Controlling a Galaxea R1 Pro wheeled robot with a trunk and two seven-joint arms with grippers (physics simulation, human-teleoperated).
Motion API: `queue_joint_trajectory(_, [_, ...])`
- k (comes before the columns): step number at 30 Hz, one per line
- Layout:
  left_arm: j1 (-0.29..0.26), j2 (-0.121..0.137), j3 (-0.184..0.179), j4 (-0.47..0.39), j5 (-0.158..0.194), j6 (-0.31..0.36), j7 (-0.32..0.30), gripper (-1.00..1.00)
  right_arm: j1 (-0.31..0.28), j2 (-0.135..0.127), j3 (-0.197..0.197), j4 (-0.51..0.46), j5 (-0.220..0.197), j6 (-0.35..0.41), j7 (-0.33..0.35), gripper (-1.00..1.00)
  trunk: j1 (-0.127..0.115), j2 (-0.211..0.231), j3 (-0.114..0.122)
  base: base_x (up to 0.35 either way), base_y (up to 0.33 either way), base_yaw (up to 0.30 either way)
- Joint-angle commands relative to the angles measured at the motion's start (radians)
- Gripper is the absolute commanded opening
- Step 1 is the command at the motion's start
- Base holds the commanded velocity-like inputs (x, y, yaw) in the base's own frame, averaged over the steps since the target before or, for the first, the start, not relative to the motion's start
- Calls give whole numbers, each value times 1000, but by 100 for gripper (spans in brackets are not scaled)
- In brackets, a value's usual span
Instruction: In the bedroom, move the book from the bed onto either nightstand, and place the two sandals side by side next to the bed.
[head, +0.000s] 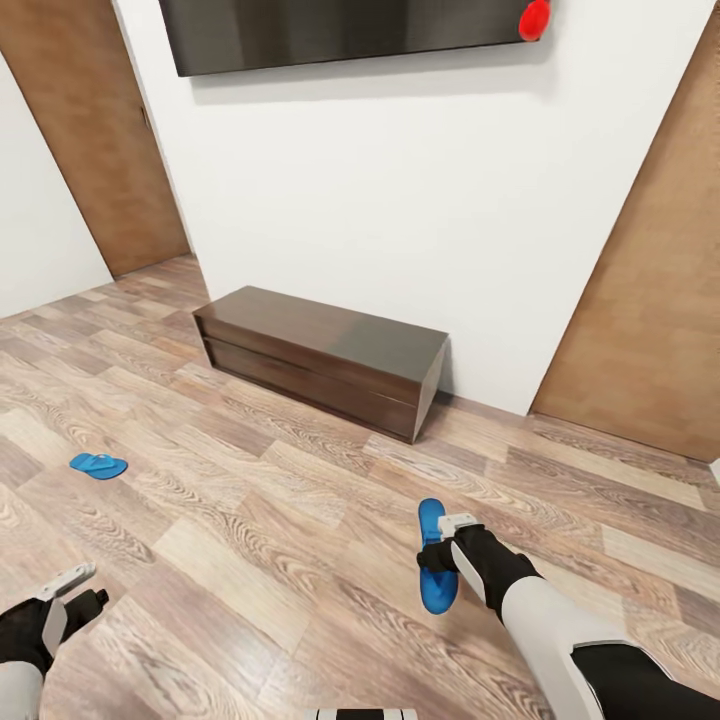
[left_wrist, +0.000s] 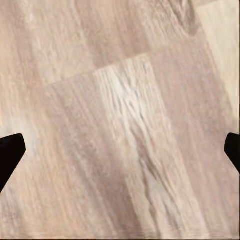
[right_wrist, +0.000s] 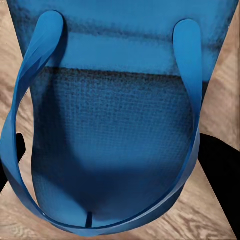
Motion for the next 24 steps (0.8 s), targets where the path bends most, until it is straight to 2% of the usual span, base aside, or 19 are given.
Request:
queue_joint_trajectory(1, [-5,-20,4,-1,-9,8,-1,100,0,0,4,-2,8,6,4,-100,-1,0,3,0,0,0])
queue_joint_trajectory(2, [-8,-38,4,-1,-12,10,-2,100,0,0,4,-2,8,6,4,-100,-1,0,7,0,0,0])
queue_joint_trajectory(3, [-12,-71,4,0,-16,13,-3,100,0,-1,4,-2,8,6,4,-100,-2,0,11,0,0,0])
queue_joint_trajectory(6, [-13,-114,4,2,-21,15,-6,100,0,-1,4,-2,8,6,4,-100,-3,1,22,0,0,0])
queue_joint_trajectory(7, [-13,-121,4,2,-22,15,-6,100,0,-1,4,-2,8,6,4,-100,-3,1,26,0,0,0])
queue_joint_trajectory(12, [-13,-142,4,3,-23,15,-7,100,0,-1,4,-1,8,-24,5,-100,-6,3,46,0,0,0])
queue_joint_trajectory(17, [-12,-146,4,3,-23,6,-1,100,0,0,4,1,8,-38,5,-100,-8,4,65,0,0,0])
queue_joint_trajectory(20, [-12,-146,4,4,-24,-44,2,100,0,3,4,1,9,-43,4,-100,-9,4,77,0,0,0])
queue_joint_trajectory(24, [-13,-144,4,4,-25,-71,2,100,0,5,5,1,10,-45,4,-100,-11,5,92,0,0,0])
